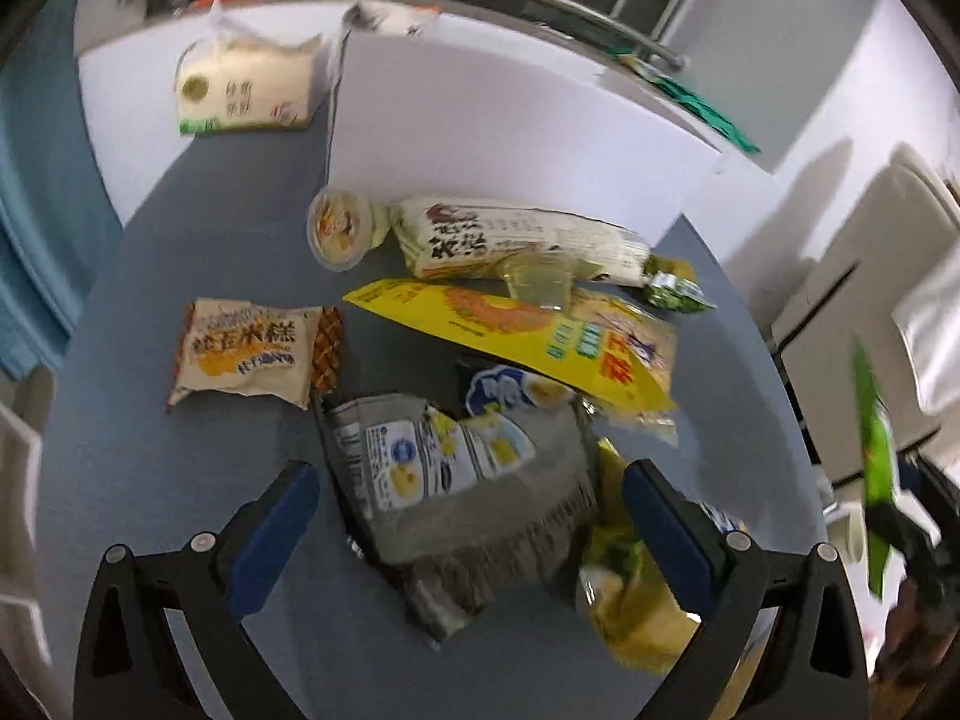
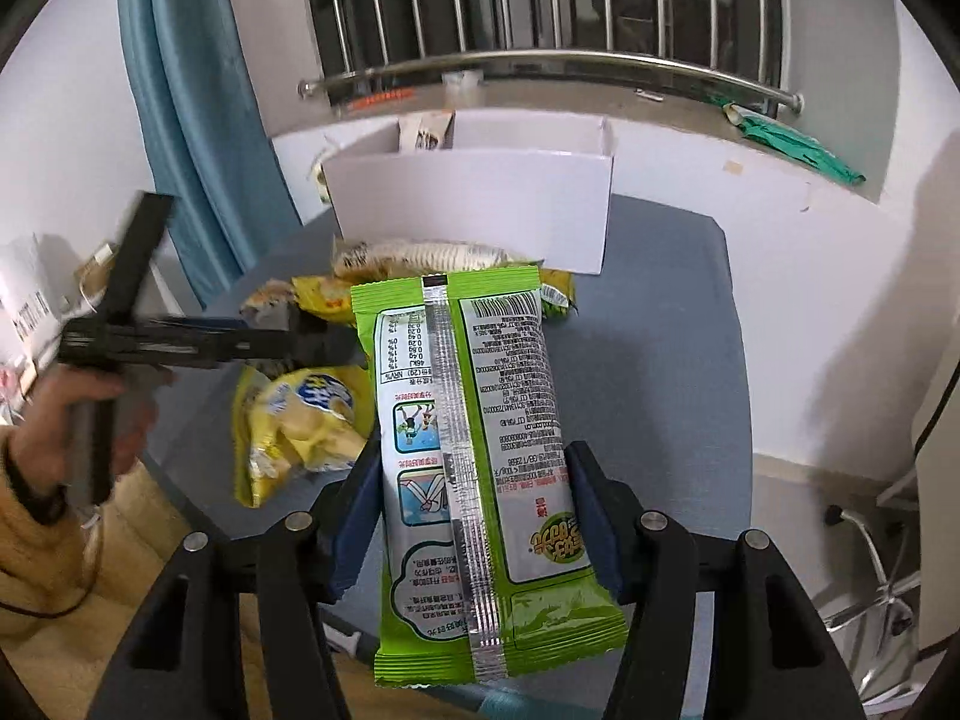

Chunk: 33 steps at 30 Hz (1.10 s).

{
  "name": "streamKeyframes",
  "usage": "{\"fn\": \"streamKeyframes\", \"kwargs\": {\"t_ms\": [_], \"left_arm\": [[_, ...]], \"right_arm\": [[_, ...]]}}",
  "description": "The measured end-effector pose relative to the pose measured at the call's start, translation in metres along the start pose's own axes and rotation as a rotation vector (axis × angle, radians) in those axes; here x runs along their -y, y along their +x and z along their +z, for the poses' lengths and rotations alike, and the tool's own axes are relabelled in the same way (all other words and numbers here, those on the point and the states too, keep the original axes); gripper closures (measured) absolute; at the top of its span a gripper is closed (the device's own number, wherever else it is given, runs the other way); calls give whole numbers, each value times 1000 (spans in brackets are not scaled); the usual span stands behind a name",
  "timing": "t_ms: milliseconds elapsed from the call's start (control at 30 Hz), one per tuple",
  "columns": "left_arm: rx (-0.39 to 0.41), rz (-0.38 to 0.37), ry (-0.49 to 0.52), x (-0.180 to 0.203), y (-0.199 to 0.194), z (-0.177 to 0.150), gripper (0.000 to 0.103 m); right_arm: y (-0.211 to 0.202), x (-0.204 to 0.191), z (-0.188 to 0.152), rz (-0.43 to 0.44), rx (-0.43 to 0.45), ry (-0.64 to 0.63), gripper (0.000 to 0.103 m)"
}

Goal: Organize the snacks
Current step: 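Grasp the long green snack pack with the right gripper and lift it, then grasp the grey bag with blue label with the left gripper while the right holds the green pack, then lower both packs into the white box and open both grippers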

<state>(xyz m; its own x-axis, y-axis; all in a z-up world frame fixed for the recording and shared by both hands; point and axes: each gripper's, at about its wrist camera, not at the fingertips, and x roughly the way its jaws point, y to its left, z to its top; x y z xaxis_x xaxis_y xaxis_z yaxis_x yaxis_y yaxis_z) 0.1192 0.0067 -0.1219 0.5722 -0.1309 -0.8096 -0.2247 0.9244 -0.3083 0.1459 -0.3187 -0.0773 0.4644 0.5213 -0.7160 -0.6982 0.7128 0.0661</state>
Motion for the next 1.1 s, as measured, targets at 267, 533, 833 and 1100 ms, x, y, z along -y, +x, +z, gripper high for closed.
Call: {"fn": "streamKeyframes", "kwargs": {"t_ms": [267,533,833,1100], "left_arm": [[17,-86,-7,-18,1,-7,32],[134,-147,39,-37,-67,-10,33],[322,-176,109,-24,-121,57,33],[350,-175,171,11,-89,171,32]], "right_arm": [[1,-1,-2,32,9,35,39],[13,-11,18,128,51,62,39],[33,-9,98,143,141,137,39],[73,18,205,77,187,204,38]]}}
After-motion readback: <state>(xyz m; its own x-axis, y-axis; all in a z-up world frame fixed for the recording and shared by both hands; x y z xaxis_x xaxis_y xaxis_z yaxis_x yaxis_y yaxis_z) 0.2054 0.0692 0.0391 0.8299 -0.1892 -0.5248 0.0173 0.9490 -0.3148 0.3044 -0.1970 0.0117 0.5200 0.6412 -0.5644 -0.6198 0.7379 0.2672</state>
